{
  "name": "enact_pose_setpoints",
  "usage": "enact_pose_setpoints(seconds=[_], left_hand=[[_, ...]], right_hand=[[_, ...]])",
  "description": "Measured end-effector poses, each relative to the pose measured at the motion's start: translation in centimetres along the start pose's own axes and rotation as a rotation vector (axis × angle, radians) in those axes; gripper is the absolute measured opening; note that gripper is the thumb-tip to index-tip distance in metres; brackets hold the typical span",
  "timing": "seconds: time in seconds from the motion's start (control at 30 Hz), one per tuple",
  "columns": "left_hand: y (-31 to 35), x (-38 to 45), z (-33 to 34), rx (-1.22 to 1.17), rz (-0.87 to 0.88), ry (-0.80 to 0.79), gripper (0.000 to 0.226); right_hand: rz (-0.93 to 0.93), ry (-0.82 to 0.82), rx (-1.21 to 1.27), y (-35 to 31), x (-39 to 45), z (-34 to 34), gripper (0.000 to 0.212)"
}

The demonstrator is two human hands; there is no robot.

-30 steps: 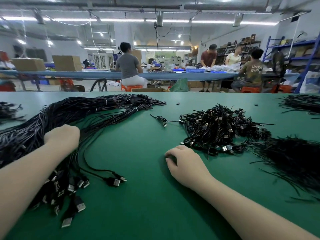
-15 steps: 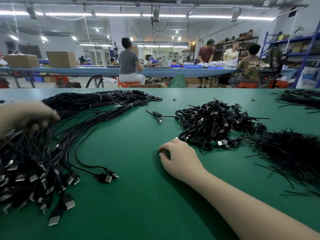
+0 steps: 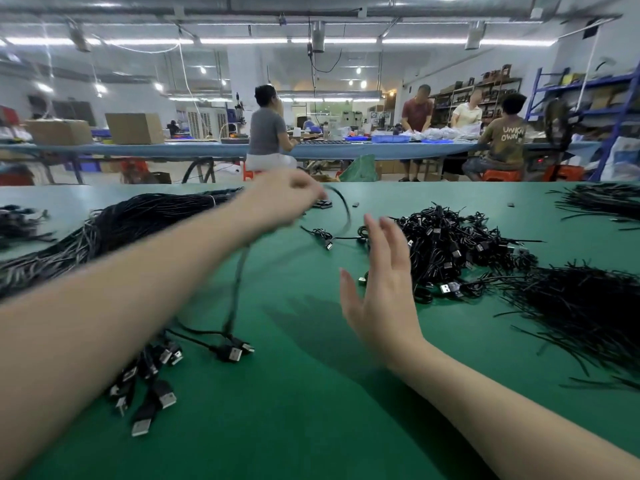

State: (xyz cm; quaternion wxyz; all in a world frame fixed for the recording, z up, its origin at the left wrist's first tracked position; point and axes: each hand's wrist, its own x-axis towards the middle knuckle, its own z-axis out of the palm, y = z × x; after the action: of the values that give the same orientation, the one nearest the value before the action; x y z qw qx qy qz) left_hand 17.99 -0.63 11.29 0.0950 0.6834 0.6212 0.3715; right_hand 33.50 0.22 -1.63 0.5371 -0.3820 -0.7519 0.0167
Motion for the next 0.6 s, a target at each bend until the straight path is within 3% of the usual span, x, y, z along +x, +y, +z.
enact_pose_setpoints(seconds=[0.07, 0.23, 0.33, 0.37, 0.47, 0.6], left_hand=[[0.5, -0.5, 5.1, 0.034, 0.01, -0.142, 0.021], [1.7, -0.2, 8.4, -0.247, -0.12, -0.269, 0.03], [1.3, -0.5, 7.5, -0.39, -0.148, -0.381, 0.031], [0.7, -0.6, 7.1, -0.35, -0.144, -0.442, 0.03], [-1.1, -0.8, 4.8, -0.282, -0.152, -0.58, 0.014], [-3.7, -0.5, 1.3, -0.385, -0.213, -0.448, 0.018]], right_hand=[[-0.075, 0.038, -0.052, -0.3, 1.6, -1.3, 0.069], [0.001, -0.386, -0.054, 1.6, 5.7, -5.2, 0.056], [0.007, -0.487, -0.022, 3.0, 6.9, -7.0, 0.026], [-0.009, -0.493, -0.041, 3.5, 7.1, -7.5, 0.02], [0.081, -0.407, -0.079, 5.1, 7.6, -8.9, 0.027], [0.214, -0.257, -0.229, 6.4, 7.8, -9.6, 0.033]])
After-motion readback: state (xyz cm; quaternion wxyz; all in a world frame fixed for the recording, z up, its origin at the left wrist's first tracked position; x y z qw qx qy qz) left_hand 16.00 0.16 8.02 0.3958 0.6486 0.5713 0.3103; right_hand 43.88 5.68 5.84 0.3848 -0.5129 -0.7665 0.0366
